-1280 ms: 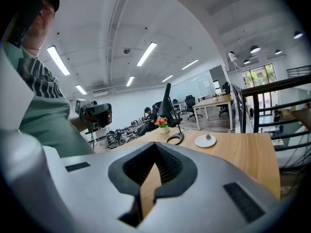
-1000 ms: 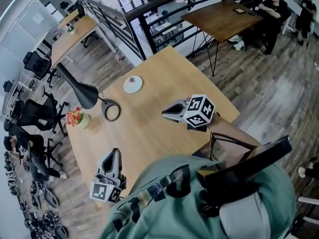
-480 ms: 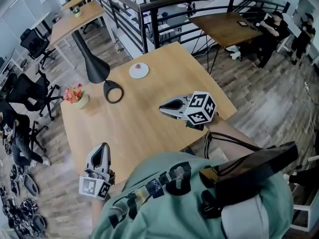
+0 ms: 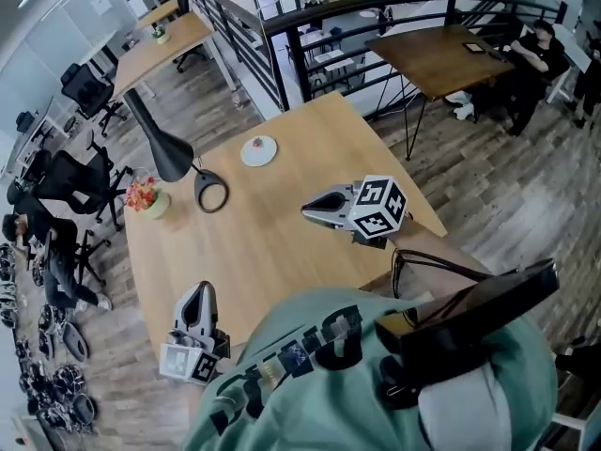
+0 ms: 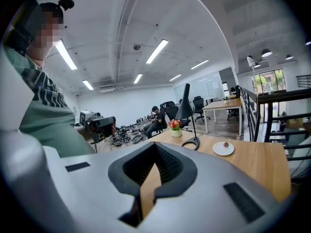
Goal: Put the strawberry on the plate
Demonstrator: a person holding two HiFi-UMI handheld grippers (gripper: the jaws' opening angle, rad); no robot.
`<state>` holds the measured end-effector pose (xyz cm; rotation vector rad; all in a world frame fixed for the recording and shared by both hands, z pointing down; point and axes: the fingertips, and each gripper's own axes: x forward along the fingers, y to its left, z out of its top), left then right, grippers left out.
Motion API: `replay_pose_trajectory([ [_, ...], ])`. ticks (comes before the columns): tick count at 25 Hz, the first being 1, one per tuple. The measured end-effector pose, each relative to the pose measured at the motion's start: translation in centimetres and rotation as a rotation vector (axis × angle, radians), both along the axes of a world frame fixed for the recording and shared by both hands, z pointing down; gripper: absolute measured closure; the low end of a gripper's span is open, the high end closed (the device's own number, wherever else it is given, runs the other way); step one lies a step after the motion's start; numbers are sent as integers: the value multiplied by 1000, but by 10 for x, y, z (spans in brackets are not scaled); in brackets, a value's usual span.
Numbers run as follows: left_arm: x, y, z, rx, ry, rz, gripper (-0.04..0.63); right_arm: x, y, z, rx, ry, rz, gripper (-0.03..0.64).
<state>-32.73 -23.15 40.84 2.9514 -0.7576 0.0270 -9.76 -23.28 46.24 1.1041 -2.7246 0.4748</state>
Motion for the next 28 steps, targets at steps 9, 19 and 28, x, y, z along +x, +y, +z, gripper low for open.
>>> replay_pose_trajectory([
  [9, 24, 0, -7, -3, -10, 59, 591, 17, 0, -8, 29, -48, 43, 610],
  [19, -10, -16, -10, 13, 44, 98, 591, -18, 5, -23, 55, -64, 83, 611],
  [28, -17, -26, -6, 6, 54, 101, 591, -29, 5, -21, 47, -21, 106, 610],
])
